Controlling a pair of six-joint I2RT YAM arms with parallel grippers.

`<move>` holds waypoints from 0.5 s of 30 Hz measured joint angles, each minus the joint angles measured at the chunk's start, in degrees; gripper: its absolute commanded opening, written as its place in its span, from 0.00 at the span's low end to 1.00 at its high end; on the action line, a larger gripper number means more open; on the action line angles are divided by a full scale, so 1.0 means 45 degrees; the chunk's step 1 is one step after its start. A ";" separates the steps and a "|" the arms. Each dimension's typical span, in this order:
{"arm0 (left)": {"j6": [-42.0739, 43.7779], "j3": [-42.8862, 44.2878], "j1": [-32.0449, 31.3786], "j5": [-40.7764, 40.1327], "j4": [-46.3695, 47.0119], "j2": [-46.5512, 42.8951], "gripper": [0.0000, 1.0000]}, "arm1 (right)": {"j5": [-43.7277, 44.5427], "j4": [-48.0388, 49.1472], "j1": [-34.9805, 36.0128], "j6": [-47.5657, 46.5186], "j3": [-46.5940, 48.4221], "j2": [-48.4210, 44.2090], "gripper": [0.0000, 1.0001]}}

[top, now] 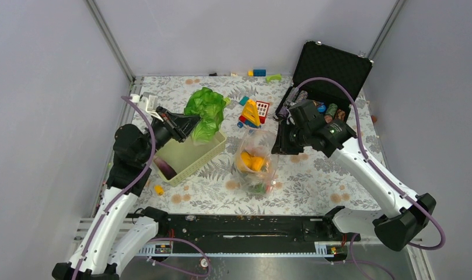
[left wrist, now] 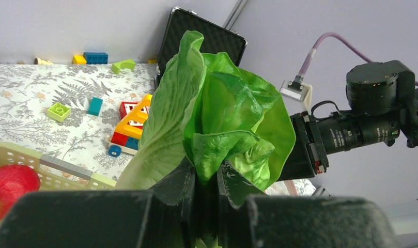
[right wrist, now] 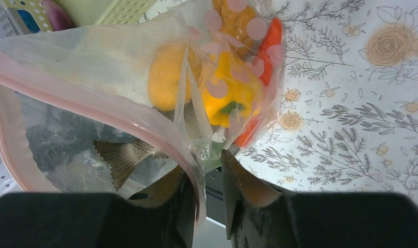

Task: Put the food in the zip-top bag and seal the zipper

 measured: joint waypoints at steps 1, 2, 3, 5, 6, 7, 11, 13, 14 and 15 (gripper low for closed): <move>-0.0063 -0.0063 0.0000 0.0112 0.0117 0.0039 0.00 | 0.0073 -0.0029 0.0000 -0.0117 0.0073 -0.0053 0.30; -0.0121 -0.0107 -0.0005 0.0214 0.0214 0.0087 0.00 | 0.0117 -0.0078 -0.0005 -0.0214 0.0121 -0.0107 0.29; -0.0194 -0.0131 -0.0005 0.0301 0.0282 0.0121 0.00 | 0.0117 -0.0107 -0.0005 -0.0272 0.0136 -0.0155 0.27; -0.0330 -0.0204 -0.0010 0.0466 0.0491 0.0160 0.00 | 0.0063 -0.0223 -0.0005 -0.0398 0.0136 -0.0272 0.14; -0.0423 -0.0262 -0.0024 0.0539 0.0636 0.0155 0.00 | 0.0024 -0.0282 0.0000 -0.0457 0.0136 -0.0335 0.05; -0.0554 -0.0350 -0.0039 0.0631 0.0850 0.0126 0.00 | -0.0029 -0.0321 0.0000 -0.0520 0.0136 -0.0398 0.00; -0.1331 -0.0913 -0.0228 0.1141 0.2346 -0.0073 0.00 | -0.0063 -0.0359 -0.0005 -0.0578 0.0146 -0.0719 0.00; -0.1817 -0.1195 -0.0559 0.1413 0.3424 -0.0087 0.00 | -0.0160 -0.0335 0.0000 -0.0559 0.0155 -0.0860 0.00; -0.2064 -0.1321 -0.0845 0.1540 0.4119 -0.0034 0.00 | -0.0194 -0.0325 0.0000 -0.0520 0.0155 -0.0908 0.00; -0.2297 -0.1423 -0.1175 0.1710 0.4872 0.0068 0.00 | -0.0267 -0.0301 0.0000 -0.0471 0.0155 -0.0942 0.00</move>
